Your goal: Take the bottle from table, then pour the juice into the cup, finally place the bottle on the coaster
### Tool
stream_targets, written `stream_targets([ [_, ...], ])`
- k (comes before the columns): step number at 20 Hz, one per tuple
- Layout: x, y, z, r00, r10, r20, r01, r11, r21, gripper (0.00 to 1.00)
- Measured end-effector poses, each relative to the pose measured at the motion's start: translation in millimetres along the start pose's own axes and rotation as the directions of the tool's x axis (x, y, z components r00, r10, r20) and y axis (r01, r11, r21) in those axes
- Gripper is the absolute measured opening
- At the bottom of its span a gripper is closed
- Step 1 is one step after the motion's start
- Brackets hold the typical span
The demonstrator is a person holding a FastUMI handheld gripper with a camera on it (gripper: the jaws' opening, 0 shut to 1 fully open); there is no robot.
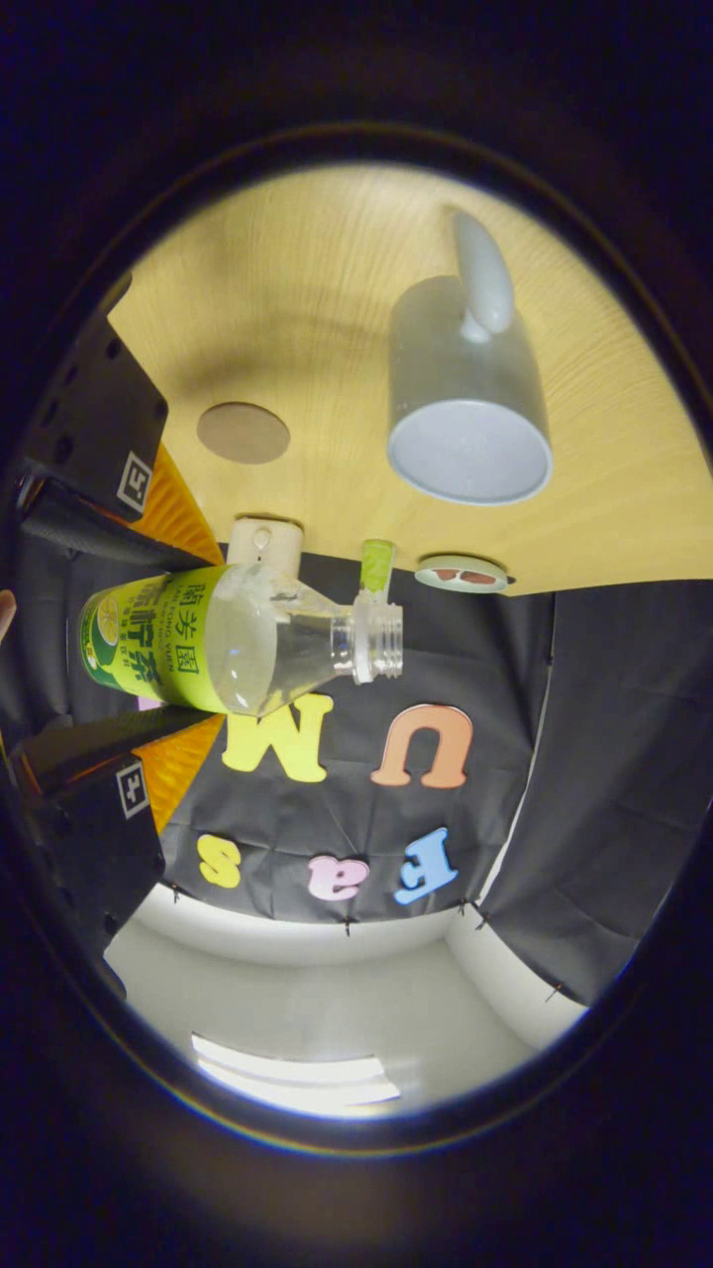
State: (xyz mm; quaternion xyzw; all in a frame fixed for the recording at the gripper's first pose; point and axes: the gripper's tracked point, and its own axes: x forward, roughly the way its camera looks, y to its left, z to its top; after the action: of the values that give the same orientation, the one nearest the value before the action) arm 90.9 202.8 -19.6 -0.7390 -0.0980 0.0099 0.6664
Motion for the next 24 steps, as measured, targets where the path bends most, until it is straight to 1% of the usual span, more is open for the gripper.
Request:
stream_targets([
  [11, -1.3, -0.3, 5.4, 0.999, -0.020, 0.026, 0.022, 0.996, -0.087, 0.76],
  [24, 0.0, -2.5, 6.2, 0.999, -0.032, 0.025, 0.035, 0.990, -0.138, 0.76],
])
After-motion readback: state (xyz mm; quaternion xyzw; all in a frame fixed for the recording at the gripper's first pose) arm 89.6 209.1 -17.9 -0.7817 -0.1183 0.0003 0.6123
